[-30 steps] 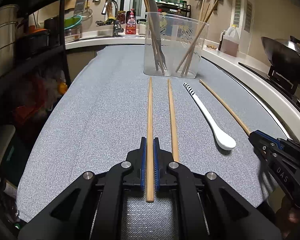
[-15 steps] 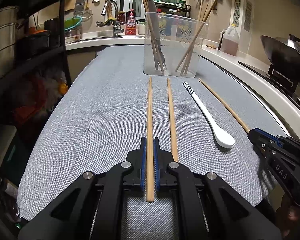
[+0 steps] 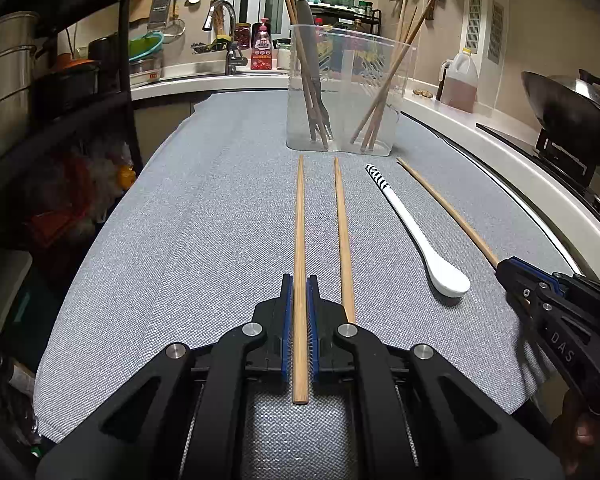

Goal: Organize utensils

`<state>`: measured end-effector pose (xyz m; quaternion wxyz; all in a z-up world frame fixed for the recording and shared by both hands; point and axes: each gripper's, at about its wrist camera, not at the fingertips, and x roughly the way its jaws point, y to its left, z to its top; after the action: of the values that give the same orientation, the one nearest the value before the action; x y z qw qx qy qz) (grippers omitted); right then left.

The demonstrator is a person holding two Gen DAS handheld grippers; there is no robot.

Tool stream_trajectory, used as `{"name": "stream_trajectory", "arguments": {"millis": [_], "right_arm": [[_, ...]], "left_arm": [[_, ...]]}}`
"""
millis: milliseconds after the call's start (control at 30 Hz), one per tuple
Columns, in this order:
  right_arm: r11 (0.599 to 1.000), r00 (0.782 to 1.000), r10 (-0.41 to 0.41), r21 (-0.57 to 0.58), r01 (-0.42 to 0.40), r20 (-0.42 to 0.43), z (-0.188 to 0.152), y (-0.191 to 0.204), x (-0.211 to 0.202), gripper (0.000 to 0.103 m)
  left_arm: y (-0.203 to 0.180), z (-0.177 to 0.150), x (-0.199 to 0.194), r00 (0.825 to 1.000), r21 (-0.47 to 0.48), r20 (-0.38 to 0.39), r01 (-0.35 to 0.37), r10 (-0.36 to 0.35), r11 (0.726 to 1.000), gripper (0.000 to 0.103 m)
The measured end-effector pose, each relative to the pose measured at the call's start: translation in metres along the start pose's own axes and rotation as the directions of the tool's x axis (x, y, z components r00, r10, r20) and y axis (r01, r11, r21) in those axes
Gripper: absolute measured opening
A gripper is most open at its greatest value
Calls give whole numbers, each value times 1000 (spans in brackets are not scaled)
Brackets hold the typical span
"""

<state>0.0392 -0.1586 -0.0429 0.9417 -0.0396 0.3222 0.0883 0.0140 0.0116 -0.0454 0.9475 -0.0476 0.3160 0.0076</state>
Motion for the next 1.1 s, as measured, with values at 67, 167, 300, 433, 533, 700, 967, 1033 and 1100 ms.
{"name": "stream_trajectory", "arguments": {"millis": [67, 167, 300, 433, 533, 700, 967, 1033, 1100], "right_arm": [[1000, 1000, 0, -1, 0, 0, 0, 0, 0, 7], [1000, 1000, 4, 5, -4, -2, 1, -1, -1, 7], [1000, 1000, 6, 13, -7, 14, 2, 0, -4, 6], [1000, 999, 5, 0, -5, 45, 5, 3, -11, 6], [1000, 998, 6, 0, -6, 57, 9, 4, -17, 6], [1000, 995, -7, 1, 7, 95, 21, 1, -34, 6], [1000, 986, -8, 13, 5, 169, 49, -2, -65, 6], [1000, 982, -6, 12, 4, 187, 56, -2, -73, 6], [1000, 981, -3, 15, 0, 193, 64, -2, -77, 6]], "left_arm": [[0, 0, 0, 1000, -1, 0, 1, -1, 1000, 7], [0, 0, 0, 1000, 1, -1, 3, -3, 1000, 7], [-2, 1, 1, 1000, 8, -5, 3, -3, 1000, 7], [1, 4, -2, 1000, 0, 5, 0, 0, 1000, 7], [1, 7, -7, 1000, 2, 26, -2, 2, 1000, 7], [-1, 15, -22, 997, 16, 80, 0, -2, 1000, 7], [-3, 34, -47, 988, 14, 154, 21, -22, 1000, 7], [-1, 40, -55, 984, 13, 174, 25, -27, 1000, 7], [1, 47, -61, 981, 10, 191, 30, -32, 999, 7]]}}
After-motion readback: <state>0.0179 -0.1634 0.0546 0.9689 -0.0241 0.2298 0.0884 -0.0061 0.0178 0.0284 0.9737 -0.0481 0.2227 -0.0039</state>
